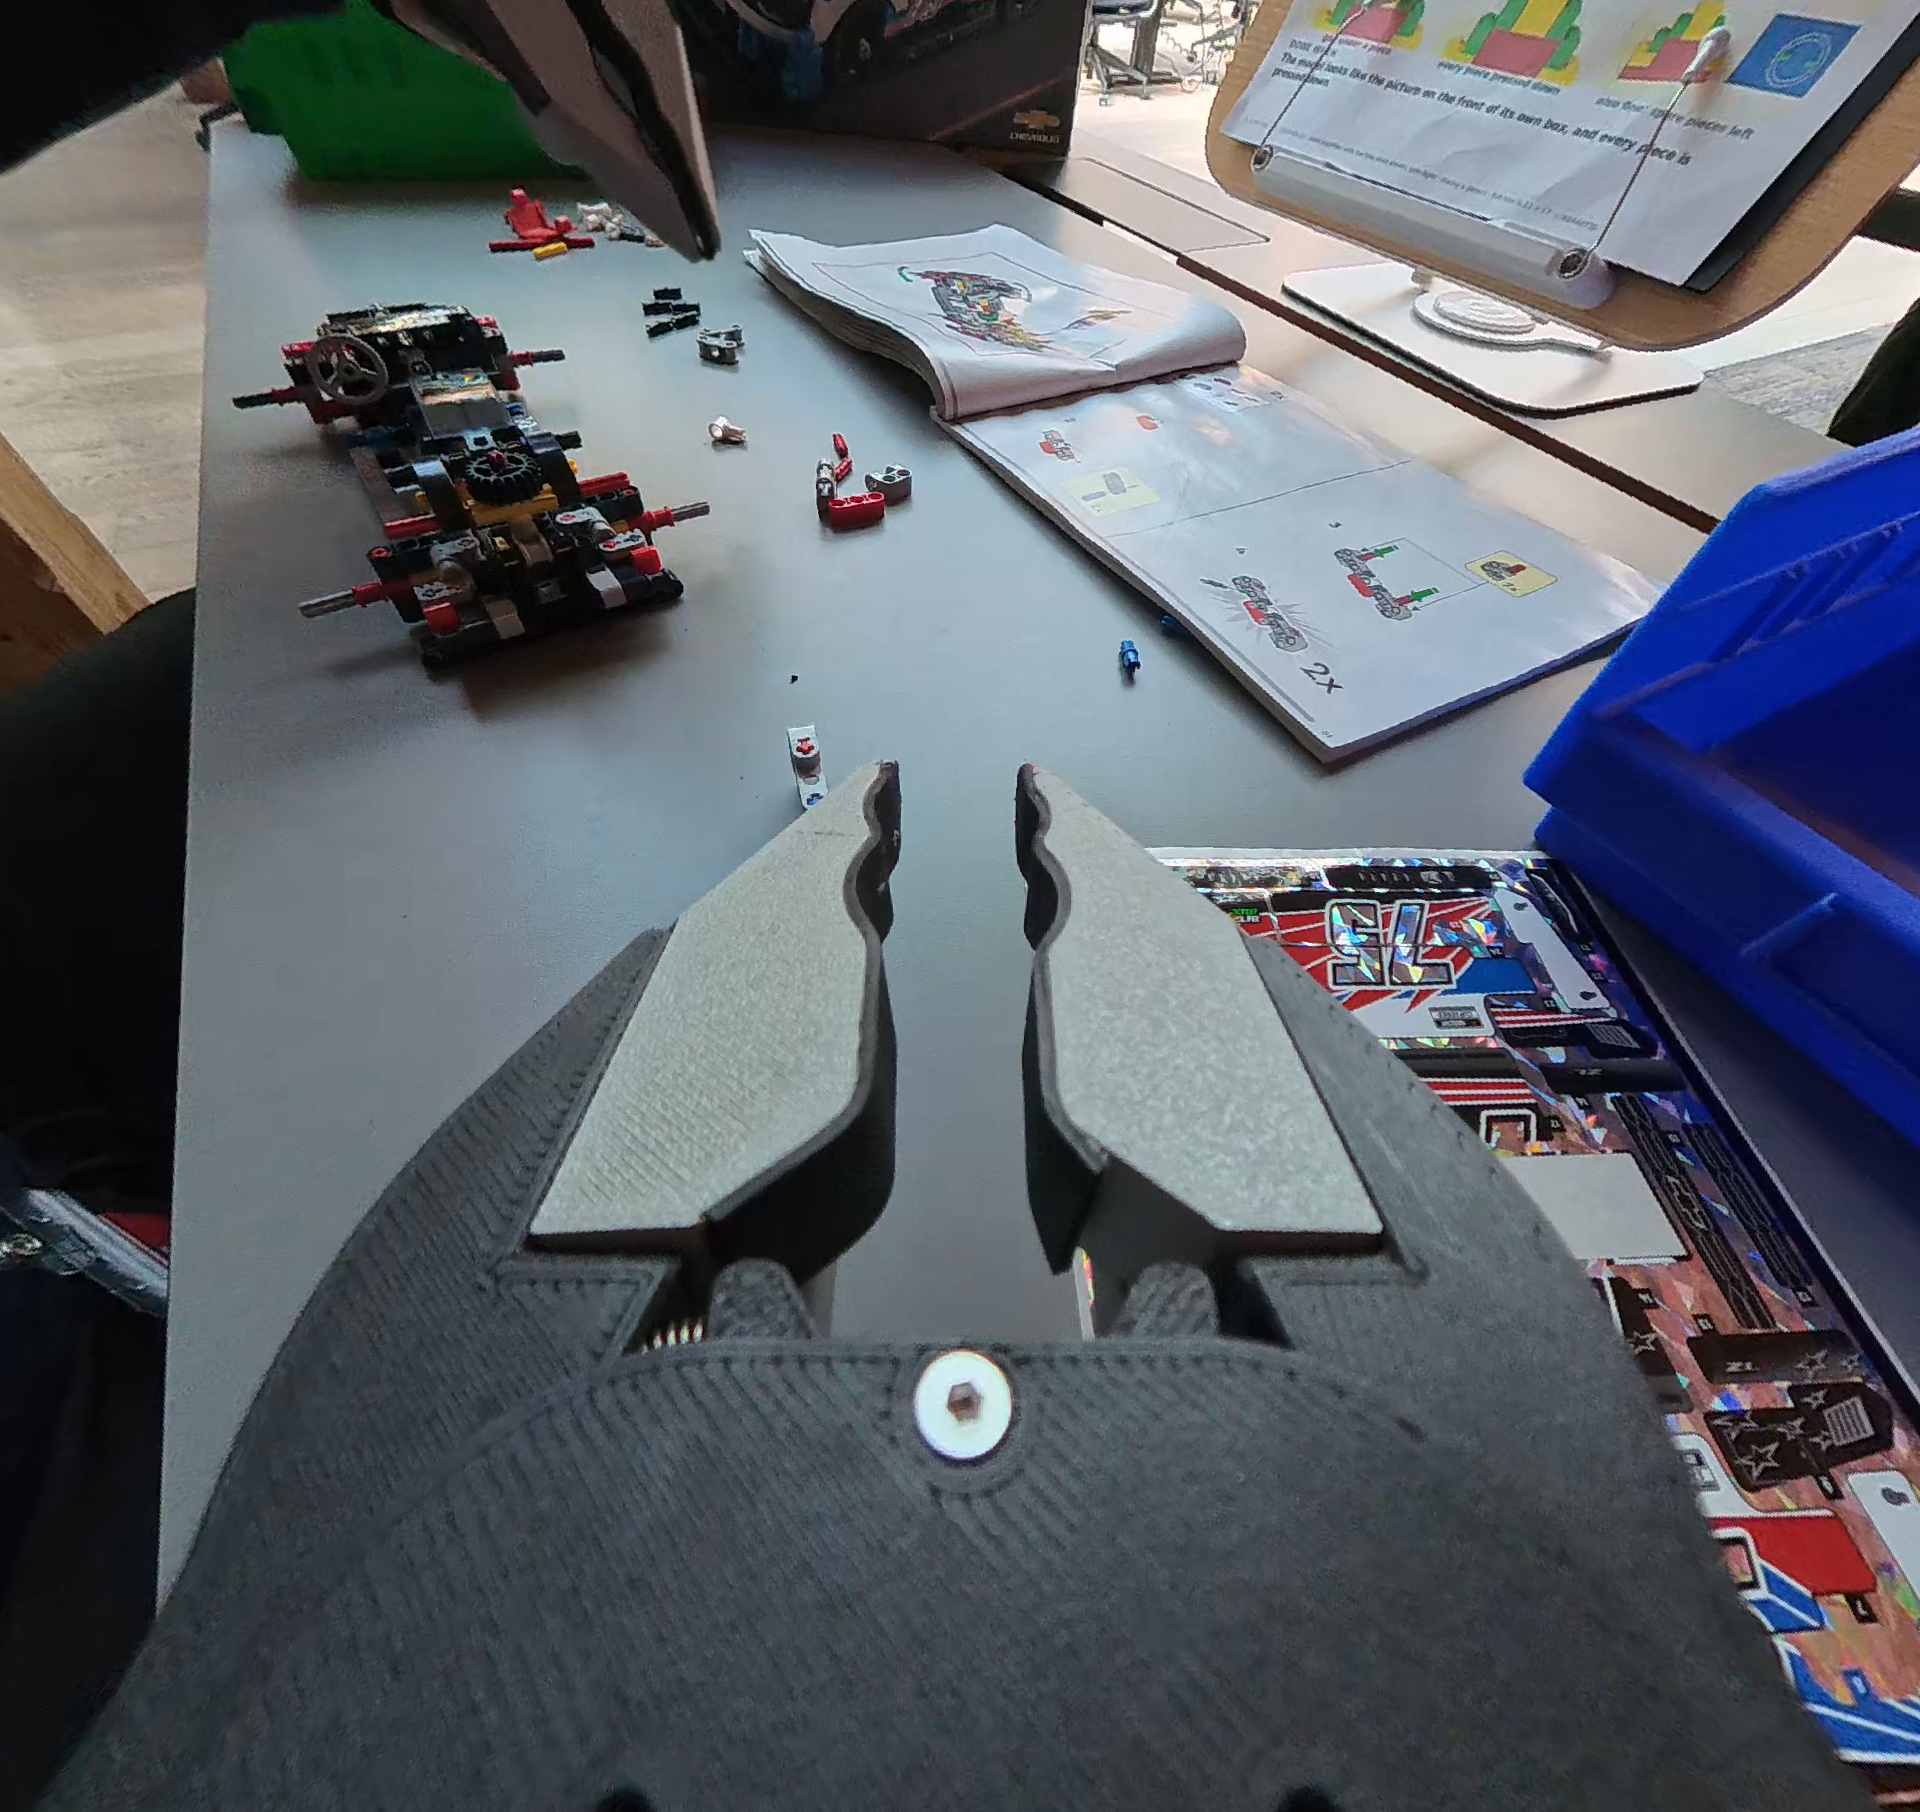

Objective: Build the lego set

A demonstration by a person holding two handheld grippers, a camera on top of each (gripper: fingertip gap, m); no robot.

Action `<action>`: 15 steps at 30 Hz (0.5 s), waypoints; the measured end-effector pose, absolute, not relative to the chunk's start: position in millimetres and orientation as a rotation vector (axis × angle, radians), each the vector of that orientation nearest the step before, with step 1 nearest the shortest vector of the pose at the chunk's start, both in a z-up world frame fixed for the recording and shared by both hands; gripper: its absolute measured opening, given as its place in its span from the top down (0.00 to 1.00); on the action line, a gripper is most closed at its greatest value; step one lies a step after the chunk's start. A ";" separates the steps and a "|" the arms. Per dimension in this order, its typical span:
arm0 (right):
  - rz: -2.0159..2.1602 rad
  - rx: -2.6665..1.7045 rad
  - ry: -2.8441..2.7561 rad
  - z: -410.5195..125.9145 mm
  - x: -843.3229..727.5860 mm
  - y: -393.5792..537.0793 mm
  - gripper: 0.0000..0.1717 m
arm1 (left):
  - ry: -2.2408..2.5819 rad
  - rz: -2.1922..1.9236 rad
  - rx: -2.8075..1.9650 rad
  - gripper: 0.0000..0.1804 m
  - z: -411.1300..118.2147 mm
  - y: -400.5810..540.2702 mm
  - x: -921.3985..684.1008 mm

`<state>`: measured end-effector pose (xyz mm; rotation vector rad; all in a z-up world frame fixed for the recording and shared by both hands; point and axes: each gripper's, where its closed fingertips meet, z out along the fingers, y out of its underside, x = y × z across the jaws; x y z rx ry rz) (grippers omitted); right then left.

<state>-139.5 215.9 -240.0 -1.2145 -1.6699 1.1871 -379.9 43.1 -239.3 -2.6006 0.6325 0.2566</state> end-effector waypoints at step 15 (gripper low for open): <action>1.188 -1.202 -1.677 -239.7 -137.8 213.8 0.90 | 1.112 -0.014 -2.513 0.99 -305.8 151.5 -226.9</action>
